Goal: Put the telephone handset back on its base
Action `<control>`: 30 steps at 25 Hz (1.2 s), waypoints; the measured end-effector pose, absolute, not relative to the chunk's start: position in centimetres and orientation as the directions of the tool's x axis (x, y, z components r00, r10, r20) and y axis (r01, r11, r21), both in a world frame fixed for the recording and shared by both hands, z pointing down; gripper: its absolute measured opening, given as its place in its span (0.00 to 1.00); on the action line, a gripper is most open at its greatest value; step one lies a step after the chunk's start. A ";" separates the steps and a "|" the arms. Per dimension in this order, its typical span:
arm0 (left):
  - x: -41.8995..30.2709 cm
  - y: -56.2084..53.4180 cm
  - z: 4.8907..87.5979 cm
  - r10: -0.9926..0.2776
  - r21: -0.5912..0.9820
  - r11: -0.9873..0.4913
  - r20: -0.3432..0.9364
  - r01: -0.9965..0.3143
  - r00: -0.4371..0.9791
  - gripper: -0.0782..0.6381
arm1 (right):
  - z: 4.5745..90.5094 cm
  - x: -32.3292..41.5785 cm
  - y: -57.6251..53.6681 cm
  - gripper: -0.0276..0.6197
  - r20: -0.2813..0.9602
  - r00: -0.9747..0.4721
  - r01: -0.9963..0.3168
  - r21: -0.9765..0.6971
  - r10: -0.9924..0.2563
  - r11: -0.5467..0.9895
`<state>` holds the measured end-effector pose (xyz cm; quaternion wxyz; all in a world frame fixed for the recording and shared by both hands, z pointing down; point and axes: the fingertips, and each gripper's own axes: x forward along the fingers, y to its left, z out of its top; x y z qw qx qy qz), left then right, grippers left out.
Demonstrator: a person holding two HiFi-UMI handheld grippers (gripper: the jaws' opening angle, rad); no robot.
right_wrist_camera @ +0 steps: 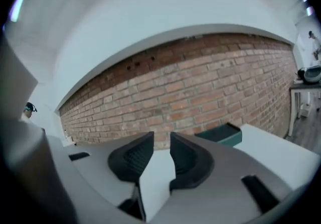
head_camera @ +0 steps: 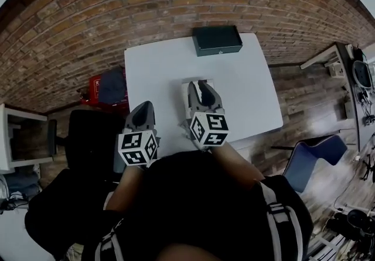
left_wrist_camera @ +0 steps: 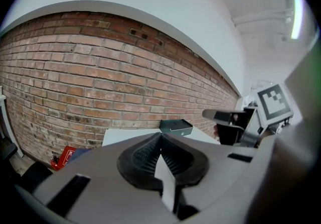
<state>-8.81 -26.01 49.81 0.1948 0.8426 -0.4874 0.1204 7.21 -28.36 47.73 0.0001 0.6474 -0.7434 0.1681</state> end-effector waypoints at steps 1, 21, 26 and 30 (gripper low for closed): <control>-8.4 -26.2 49.4 -0.776 0.207 -0.460 0.379 -0.864 0.504 0.11 | 45.8 7.7 -28.1 0.16 0.155 -0.148 -0.967 -0.229 -0.977 0.110; -5.4 -27.1 42.6 -0.814 0.121 -0.541 0.175 -0.833 0.554 0.11 | 41.1 11.2 -24.0 0.04 0.004 -0.151 -0.987 -0.062 -0.989 0.150; -5.0 -26.4 43.0 -0.806 0.132 -0.547 0.184 -0.827 0.563 0.11 | 41.5 10.4 -24.3 0.04 0.009 -0.190 -0.979 -0.078 -0.982 0.188; -5.3 -26.3 43.3 -0.804 0.148 -0.543 0.195 -0.827 0.562 0.11 | 41.9 9.8 -24.6 0.04 0.019 -0.207 -0.975 -0.088 -0.978 0.205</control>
